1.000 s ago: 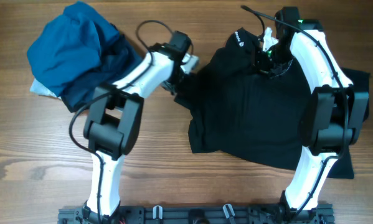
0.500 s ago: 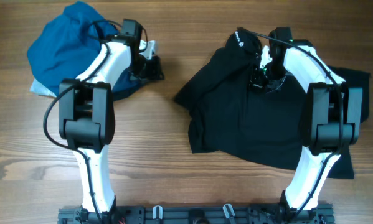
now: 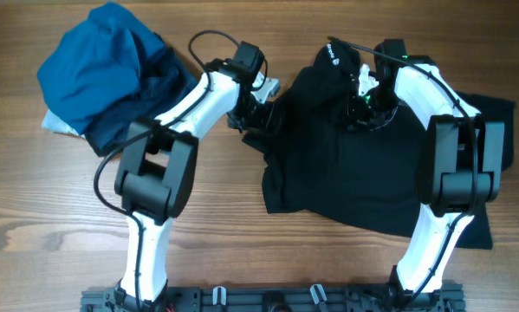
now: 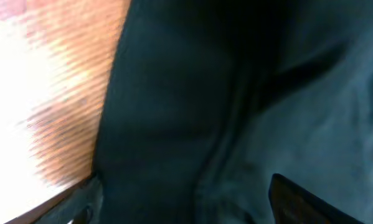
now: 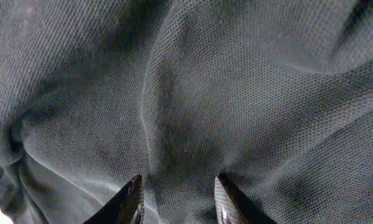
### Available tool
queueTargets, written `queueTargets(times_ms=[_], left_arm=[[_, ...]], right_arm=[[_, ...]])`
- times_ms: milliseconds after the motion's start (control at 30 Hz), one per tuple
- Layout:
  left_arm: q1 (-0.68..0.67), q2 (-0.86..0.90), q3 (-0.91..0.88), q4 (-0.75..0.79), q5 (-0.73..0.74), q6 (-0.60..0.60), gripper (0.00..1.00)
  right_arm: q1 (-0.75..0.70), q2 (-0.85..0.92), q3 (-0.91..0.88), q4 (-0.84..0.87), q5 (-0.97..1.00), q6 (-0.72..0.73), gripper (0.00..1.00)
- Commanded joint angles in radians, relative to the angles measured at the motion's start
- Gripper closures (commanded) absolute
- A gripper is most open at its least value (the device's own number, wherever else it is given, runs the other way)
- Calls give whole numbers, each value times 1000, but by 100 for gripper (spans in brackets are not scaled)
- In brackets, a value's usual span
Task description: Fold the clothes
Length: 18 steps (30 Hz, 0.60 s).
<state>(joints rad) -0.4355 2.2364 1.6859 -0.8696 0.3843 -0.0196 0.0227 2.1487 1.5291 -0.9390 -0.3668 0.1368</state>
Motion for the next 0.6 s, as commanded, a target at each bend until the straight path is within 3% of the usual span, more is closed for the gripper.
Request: queueTargets(times_ms=[0,67,233,367,567], left_arm=[[6,114,-20,19,-18,12,30],[5,119,-20,37,34,13,52],[8,114,-17,71,128,13,96],[40,108,6,63,127,12,96],[222,21,37,70,108,-48,96]], right_arm=[[4,3,-5,-8,-16,-3,63],[4,3,-5,-15,-16,-2,63],[4,3,-5,-42,-15,-2,63],[2,3,-2,-71,-15,-3,64],[-2,-48,23,-100,-24,50,65]])
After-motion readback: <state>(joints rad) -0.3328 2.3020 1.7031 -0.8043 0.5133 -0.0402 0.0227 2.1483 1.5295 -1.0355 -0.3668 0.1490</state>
